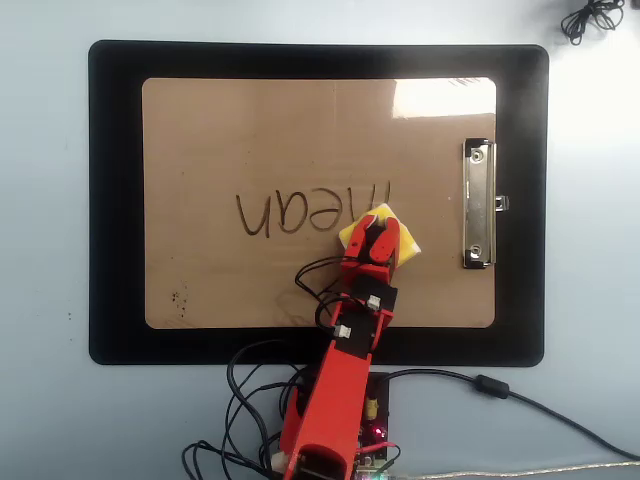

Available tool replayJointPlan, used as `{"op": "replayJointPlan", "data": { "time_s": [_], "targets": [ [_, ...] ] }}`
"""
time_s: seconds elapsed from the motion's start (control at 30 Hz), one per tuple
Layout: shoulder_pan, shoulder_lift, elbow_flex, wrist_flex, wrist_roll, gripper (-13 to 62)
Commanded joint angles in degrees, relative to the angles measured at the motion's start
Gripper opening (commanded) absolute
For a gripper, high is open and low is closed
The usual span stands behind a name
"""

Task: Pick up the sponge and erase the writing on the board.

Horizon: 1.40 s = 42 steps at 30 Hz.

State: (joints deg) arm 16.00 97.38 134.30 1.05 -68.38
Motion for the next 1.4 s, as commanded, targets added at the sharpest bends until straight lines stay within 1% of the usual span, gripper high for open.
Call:
{"op": "replayJointPlan", "data": {
  "time_s": [0.0,0.1,0.17,0.2,0.3,0.37,0.4,0.47,0.6,0.7,0.8,0.87,0.97,1.03,1.07,1.13,1.23,1.27,1.3,1.37],
  "targets": [
    [0.4,1.0,2.3,-3.3,-4.1,-8.0],
    [0.2,-0.3,4.7,-11.7,-4.8,-8.0],
    [0.1,-4.6,2.9,-16.3,-4.9,-8.0],
    [0.0,-7.4,-0.3,-17.8,-5.0,-7.9],
    [-0.1,-21.4,-14.4,-21.8,-5.0,-7.9],
    [-0.2,-28.4,-21.5,-23.7,-5.8,-7.9],
    [0.0,-29.1,-22.5,-25.4,-7.4,-7.9],
    [0.4,-27.1,-17.1,-27.9,-11.4,-7.9],
    [0.2,-11.2,6.4,-37.6,-16.8,-7.9],
    [-0.2,-2.1,20.3,-43.5,-19.3,-7.9],
    [-0.3,-3.2,19.5,-43.9,-20.0,-7.9],
    [-1.7,-8.9,12.6,-43.7,-20.1,-7.9],
    [-5.9,-22.4,-1.1,-43.9,-20.1,-7.9],
    [-6.6,-25.5,-3.4,-43.8,-20.0,-7.9],
    [-6.7,-24.4,-2.2,-43.7,-20.0,-7.9],
    [-6.6,-18.1,4.9,-43.7,-19.9,-7.9],
    [-6.8,-5.6,17.7,-43.2,-19.9,-7.9],
    [-6.9,-3.3,20.1,-43.0,-19.9,-7.9],
    [-7.3,-1.4,21.7,-42.7,-20.0,-7.9],
    [-8.0,-2.2,21.4,-42.3,-20.0,-7.9]
  ]
}}
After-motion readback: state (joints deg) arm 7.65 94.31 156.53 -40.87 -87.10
